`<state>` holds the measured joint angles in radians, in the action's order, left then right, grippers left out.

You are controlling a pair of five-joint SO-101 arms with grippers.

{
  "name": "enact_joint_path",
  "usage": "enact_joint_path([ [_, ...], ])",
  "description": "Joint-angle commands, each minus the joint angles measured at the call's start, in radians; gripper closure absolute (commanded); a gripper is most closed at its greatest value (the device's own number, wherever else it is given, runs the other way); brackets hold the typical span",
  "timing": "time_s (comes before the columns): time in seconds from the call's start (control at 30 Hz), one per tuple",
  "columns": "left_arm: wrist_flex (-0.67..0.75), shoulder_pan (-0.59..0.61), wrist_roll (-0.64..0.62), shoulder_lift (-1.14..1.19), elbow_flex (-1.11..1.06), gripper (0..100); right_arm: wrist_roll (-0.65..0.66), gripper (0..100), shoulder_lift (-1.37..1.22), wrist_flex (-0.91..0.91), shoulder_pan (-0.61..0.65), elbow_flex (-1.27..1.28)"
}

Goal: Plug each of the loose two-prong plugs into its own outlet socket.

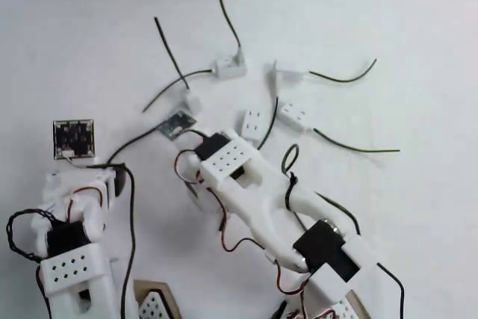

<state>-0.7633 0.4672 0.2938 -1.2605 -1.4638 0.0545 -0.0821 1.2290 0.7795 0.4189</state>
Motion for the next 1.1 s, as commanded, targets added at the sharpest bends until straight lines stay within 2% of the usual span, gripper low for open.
enact_joint_path([
  [0.0,0.021,0.001,0.012,-0.021,0.005,69,0.011,95.6,0.038,0.008,-0.008,-0.014],
  [0.2,0.021,0.001,0.012,-0.021,0.005,69,0.011,97.3,0.038,0.010,-0.008,-0.014],
  [0.37,0.021,0.001,0.012,-0.021,0.005,69,0.003,88.9,0.038,0.019,-0.010,-0.012],
  [0.53,0.021,0.001,0.012,-0.021,0.005,69,0.008,93.6,0.038,0.027,-0.008,-0.014],
  [1.07,0.021,0.001,0.012,-0.021,0.005,69,0.002,94.0,-0.065,0.067,-0.016,-0.100],
])
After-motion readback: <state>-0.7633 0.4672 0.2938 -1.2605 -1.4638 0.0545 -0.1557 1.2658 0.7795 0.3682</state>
